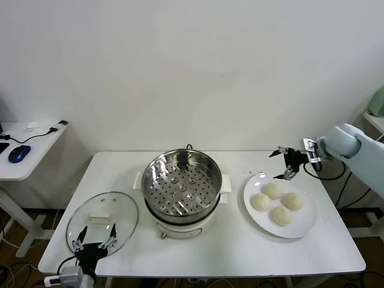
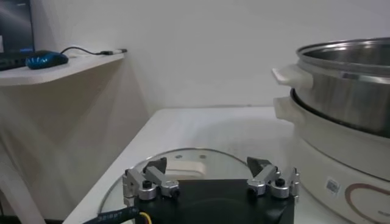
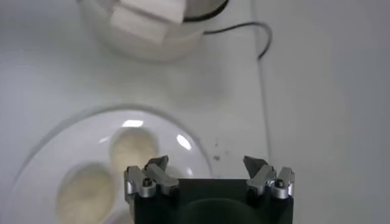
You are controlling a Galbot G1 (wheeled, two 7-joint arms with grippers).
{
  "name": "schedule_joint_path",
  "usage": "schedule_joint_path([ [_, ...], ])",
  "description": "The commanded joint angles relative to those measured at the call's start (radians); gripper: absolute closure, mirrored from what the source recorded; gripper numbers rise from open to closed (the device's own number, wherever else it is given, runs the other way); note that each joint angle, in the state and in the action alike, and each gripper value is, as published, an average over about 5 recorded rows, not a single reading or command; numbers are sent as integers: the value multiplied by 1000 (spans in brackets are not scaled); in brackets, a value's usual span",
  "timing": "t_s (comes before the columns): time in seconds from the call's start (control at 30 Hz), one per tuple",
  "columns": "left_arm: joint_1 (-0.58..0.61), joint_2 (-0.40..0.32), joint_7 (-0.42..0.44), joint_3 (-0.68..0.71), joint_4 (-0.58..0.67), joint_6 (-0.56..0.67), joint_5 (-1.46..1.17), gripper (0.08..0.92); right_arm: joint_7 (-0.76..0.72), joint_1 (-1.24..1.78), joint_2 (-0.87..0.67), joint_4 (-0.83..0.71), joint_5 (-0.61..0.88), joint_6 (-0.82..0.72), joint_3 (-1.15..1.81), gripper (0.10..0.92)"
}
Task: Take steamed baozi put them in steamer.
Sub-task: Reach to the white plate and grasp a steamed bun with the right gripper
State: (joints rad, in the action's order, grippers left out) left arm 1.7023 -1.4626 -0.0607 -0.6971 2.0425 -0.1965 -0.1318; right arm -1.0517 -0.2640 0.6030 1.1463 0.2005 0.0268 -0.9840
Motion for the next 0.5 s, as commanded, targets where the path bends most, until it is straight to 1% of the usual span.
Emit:
schedule_joint_path([
  [0.03,0,-2,0,-3,1,1,3,177,-141,-214,89,-158,-11,-9,-391,203],
  [0.23,-7,-3,0,-7,-10,2,2,177,-60,-83,155,-178,32,-117,-300,203],
  [0.5,-12,-8,2,-6,-18,1,5,177,7,47,261,-281,-71,-171,-203,203],
])
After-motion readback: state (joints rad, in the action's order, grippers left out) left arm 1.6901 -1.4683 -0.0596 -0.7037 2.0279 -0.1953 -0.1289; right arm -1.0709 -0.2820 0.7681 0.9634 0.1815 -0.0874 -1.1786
